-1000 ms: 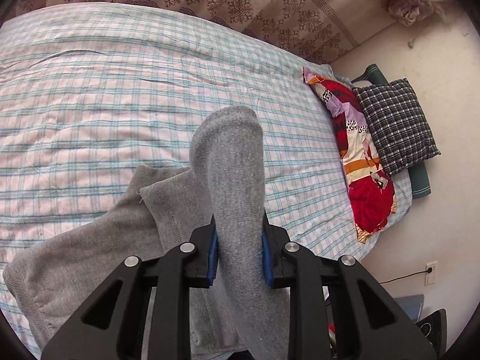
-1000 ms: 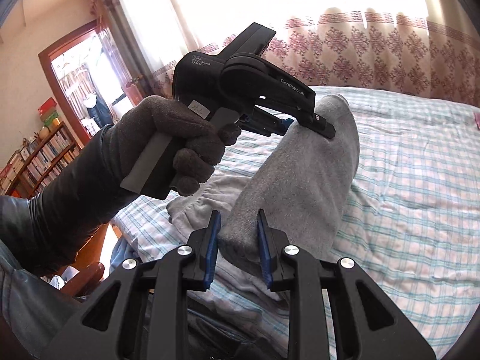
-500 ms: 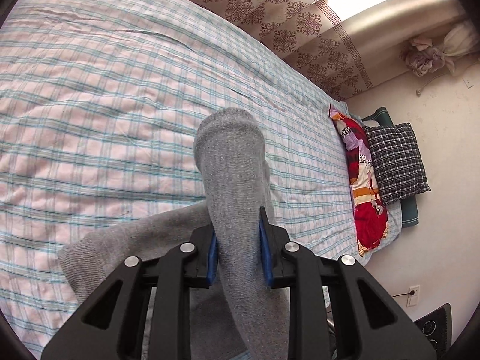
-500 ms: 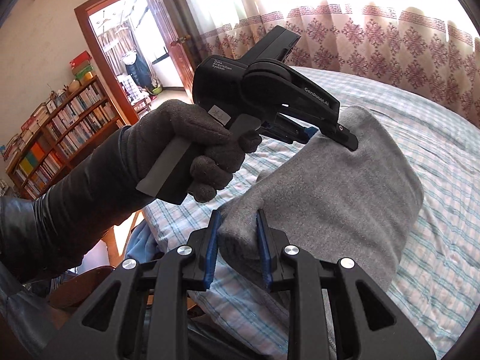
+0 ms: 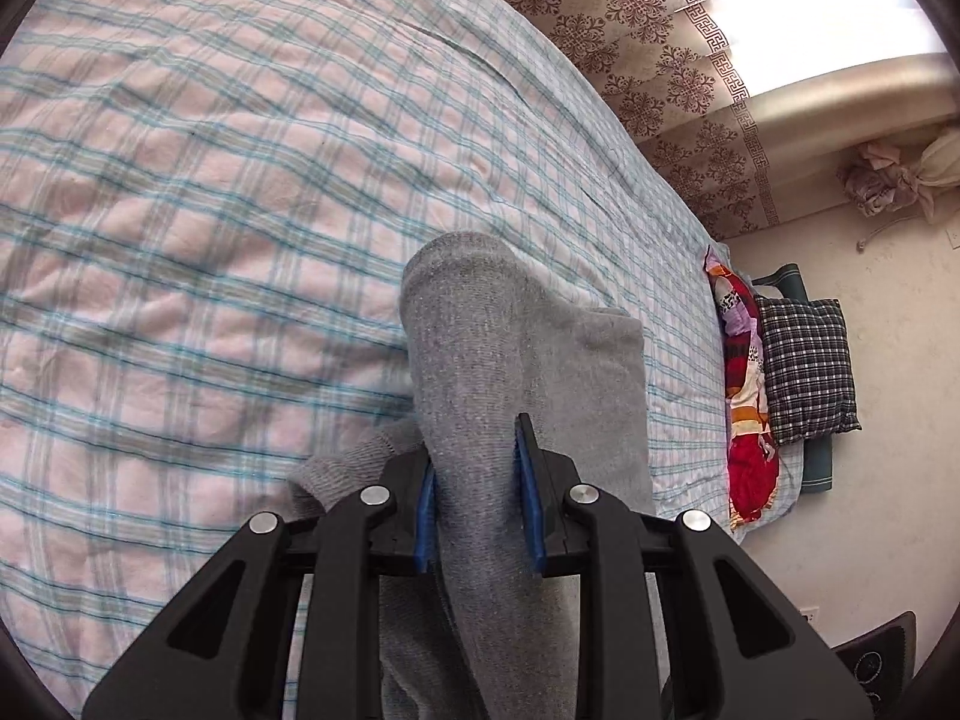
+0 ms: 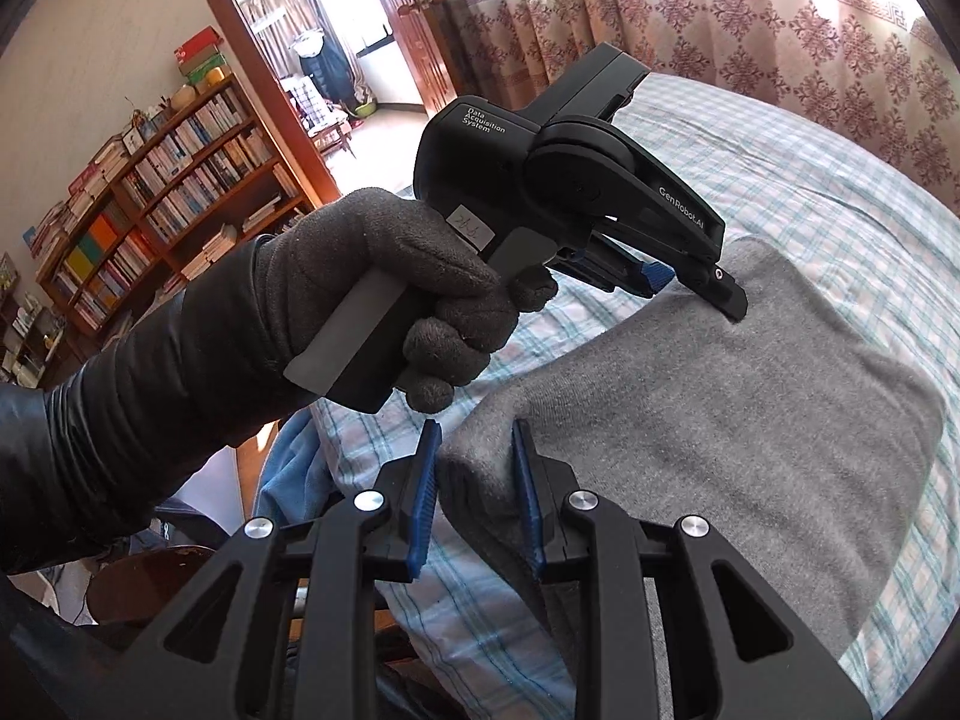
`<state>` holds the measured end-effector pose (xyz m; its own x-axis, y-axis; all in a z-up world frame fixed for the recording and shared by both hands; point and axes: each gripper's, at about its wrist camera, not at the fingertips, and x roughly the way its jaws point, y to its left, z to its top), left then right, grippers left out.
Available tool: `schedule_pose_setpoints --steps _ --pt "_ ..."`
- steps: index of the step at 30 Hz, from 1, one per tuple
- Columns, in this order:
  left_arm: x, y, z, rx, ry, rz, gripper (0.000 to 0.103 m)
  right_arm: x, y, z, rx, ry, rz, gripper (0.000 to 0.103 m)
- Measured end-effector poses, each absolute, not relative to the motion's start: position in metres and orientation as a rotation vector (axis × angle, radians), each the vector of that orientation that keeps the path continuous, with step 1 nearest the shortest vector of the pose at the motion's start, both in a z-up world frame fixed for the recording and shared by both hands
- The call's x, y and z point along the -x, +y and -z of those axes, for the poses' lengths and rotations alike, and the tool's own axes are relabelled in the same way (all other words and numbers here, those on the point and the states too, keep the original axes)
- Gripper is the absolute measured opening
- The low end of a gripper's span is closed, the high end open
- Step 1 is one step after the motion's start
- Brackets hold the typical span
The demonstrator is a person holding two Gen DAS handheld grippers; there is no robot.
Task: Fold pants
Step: 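Grasp the sweatpants end with both grippers and lift it over, then lay the folded end down and open both grippers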
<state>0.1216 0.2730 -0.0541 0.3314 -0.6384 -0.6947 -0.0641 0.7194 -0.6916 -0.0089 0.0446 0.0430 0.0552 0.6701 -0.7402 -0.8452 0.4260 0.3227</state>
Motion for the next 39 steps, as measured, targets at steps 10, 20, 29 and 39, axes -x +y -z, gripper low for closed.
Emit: schedule_pose_setpoints --steps 10,20,29,39 --pt "-0.115 0.277 0.070 0.684 1.196 0.364 0.033 -0.009 0.041 -0.025 0.115 1.053 -1.216 0.040" --pt "-0.072 0.264 0.004 0.413 1.108 0.182 0.043 -0.027 -0.092 -0.076 -0.025 0.918 -0.970 0.046" --pt "-0.008 0.171 -0.007 0.292 1.076 0.319 0.050 0.016 -0.126 -0.033 0.066 1.018 -0.936 0.047" --pt "0.009 0.172 0.038 0.241 1.113 0.289 0.050 0.031 -0.109 0.025 0.119 1.198 -1.073 0.048"
